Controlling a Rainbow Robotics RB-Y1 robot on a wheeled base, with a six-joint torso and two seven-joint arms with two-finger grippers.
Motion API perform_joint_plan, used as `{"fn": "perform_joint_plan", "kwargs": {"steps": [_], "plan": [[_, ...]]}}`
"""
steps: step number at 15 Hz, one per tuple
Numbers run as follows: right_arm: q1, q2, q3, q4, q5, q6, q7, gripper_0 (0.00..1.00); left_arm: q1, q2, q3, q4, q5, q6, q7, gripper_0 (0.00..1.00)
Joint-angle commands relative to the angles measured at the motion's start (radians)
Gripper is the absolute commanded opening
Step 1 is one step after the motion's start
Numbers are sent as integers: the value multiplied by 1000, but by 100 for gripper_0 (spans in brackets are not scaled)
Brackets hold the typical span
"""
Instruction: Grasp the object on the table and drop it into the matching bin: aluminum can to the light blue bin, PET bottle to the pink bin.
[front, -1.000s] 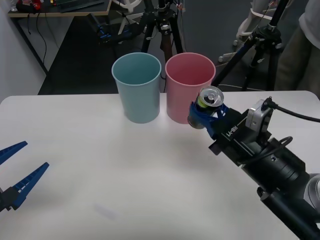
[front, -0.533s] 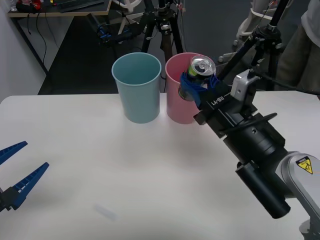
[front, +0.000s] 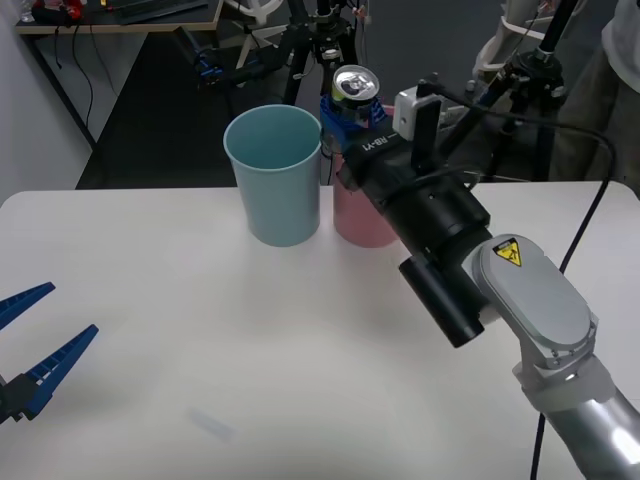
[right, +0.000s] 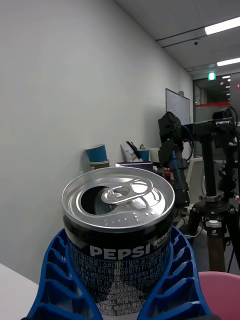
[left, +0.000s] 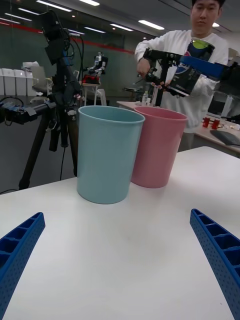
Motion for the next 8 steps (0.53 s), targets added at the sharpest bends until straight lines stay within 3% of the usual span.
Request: {"fn": "perform_joint_plan", "kwargs": {"steps": [1, 8], "plan": [[-103, 49, 1, 118, 16, 21, -3, 0, 0, 0, 0, 0, 0, 0, 0, 100], [-344, 158, -1, 440, 26, 59, -1, 0, 0, 0, 0, 0, 0, 0, 0, 100]]}}
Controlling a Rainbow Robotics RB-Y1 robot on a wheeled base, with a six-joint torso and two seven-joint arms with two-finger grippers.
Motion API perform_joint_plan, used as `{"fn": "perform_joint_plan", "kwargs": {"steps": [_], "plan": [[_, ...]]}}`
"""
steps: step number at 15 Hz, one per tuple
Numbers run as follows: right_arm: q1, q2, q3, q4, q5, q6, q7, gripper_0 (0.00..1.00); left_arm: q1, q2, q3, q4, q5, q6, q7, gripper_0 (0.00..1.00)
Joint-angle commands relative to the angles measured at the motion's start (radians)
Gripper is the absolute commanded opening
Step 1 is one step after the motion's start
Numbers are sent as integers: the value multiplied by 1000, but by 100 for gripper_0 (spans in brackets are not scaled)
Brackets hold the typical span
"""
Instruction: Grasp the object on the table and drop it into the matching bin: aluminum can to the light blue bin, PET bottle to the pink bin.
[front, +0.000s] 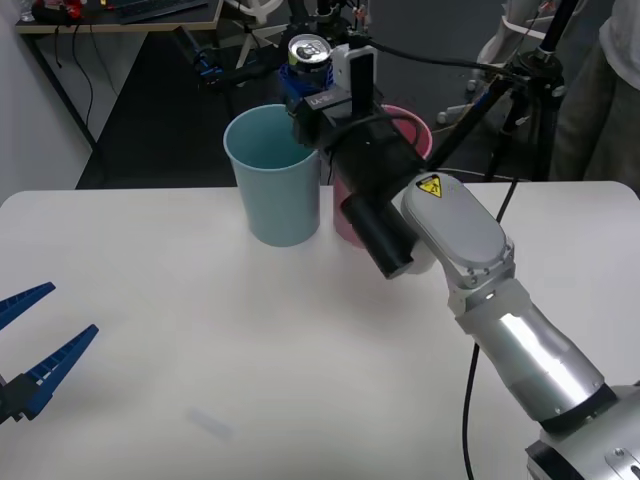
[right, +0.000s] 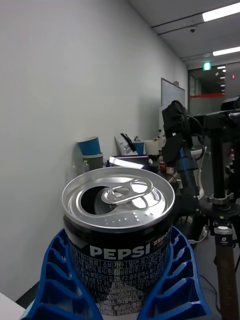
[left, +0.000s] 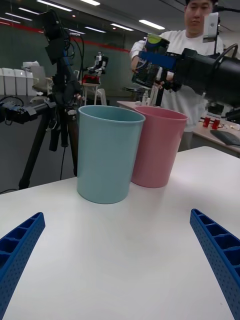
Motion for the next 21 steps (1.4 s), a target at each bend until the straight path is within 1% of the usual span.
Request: {"fn": "perform_joint_plan", "kwargs": {"steps": [1, 7, 9, 12, 14, 21], "plan": [[-74, 32, 0, 109, 0, 8, 1, 0, 0, 0, 0, 0, 0, 0, 0, 100], [-166, 73, 0, 264, 2, 28, -4, 0, 0, 0, 0, 0, 0, 0, 0, 100], [-181, 87, 0, 292, 0, 34, 4, 0, 0, 0, 0, 0, 0, 0, 0, 100], [-183, 90, 5, 293, 0, 34, 4, 0, 0, 0, 0, 0, 0, 0, 0, 100], [-183, 90, 3, 293, 0, 25, -2, 100, 0, 0, 0, 0, 0, 0, 0, 100], [-187, 90, 2, 293, -6, 10, -4, 100, 0, 0, 0, 0, 0, 0, 0, 100]]}}
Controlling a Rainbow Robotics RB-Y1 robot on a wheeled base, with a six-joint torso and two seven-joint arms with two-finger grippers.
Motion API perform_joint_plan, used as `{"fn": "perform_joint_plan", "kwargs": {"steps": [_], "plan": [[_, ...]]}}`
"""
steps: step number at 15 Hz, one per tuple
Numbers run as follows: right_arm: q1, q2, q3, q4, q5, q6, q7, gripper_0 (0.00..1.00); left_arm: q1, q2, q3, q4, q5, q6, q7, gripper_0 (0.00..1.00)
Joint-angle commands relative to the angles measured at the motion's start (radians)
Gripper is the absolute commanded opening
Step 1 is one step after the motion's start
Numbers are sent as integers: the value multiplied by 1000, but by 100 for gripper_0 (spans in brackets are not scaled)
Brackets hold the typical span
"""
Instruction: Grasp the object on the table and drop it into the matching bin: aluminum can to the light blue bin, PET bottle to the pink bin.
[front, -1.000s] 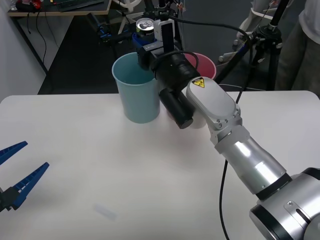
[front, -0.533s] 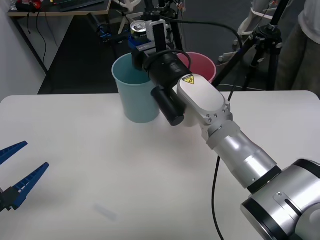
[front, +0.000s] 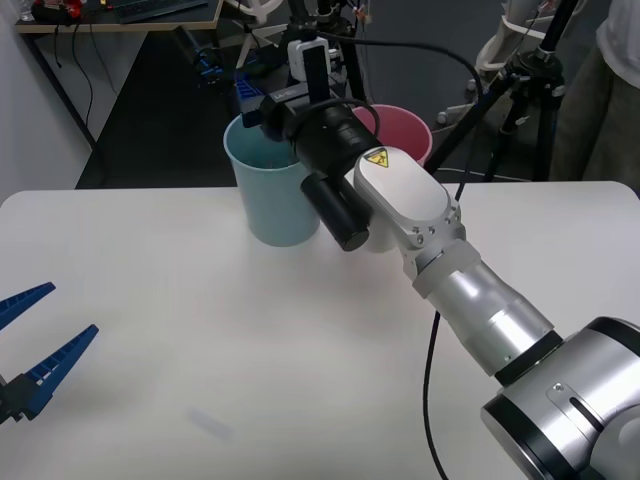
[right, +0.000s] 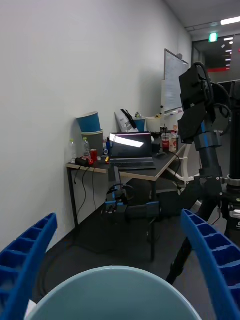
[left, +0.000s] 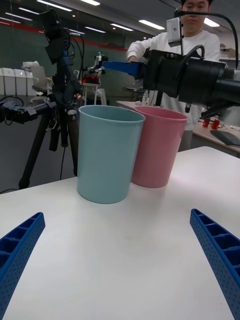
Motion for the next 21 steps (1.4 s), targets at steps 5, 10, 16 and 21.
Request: {"fn": "perform_joint_plan", "kwargs": {"steps": [5, 10, 16, 21], "plan": [[0, 0, 0, 0, -6, -2, 0, 100, 0, 0, 0, 0, 0, 0, 0, 100], [35, -28, -2, -57, -14, -31, 4, 100, 0, 0, 0, 0, 0, 0, 0, 100], [290, -161, 32, -400, -18, -89, 0, 100, 0, 0, 0, 0, 0, 0, 0, 100], [535, -321, -17, -657, -46, -241, -5, 100, 0, 0, 0, 0, 0, 0, 0, 100]]}}
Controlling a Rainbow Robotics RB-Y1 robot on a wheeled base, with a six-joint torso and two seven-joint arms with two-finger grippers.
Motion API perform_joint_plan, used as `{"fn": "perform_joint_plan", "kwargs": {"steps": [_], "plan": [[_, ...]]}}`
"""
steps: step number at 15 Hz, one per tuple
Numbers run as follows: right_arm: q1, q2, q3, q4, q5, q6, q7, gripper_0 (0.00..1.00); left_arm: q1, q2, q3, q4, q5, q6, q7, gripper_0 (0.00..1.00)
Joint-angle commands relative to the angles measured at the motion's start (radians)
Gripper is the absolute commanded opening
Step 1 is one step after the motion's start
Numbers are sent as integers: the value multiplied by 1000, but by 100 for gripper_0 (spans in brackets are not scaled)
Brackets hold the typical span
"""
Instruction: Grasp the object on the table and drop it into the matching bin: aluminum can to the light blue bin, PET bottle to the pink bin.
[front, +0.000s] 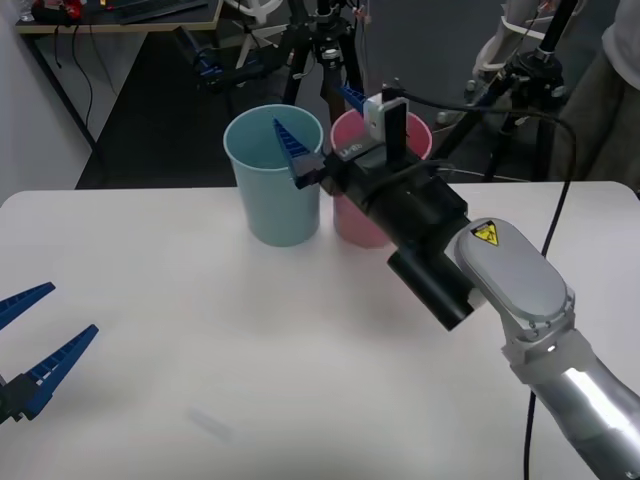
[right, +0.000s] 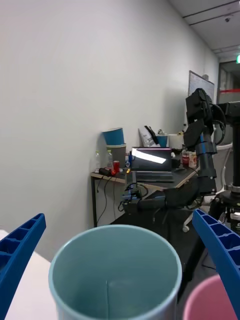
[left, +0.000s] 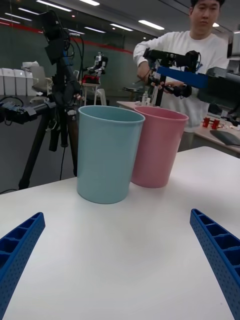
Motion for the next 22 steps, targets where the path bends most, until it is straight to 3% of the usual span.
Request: {"fn": "perform_joint_plan", "kwargs": {"steps": [1, 4, 13, 16, 22], "plan": [[144, -78, -67, -112, -30, -111, 6, 100, 0, 0, 0, 0, 0, 0, 0, 100], [274, -132, -162, -167, -78, -244, 27, 100, 0, 0, 0, 0, 0, 0, 0, 100], [620, -135, -620, -173, -45, -694, 79, 100, 0, 0, 0, 0, 0, 0, 0, 100], [696, -135, -755, -173, -95, -850, 72, 100, 0, 0, 0, 0, 0, 0, 0, 100], [813, -135, -895, -172, -176, -979, 55, 100, 0, 0, 0, 0, 0, 0, 0, 100]]}}
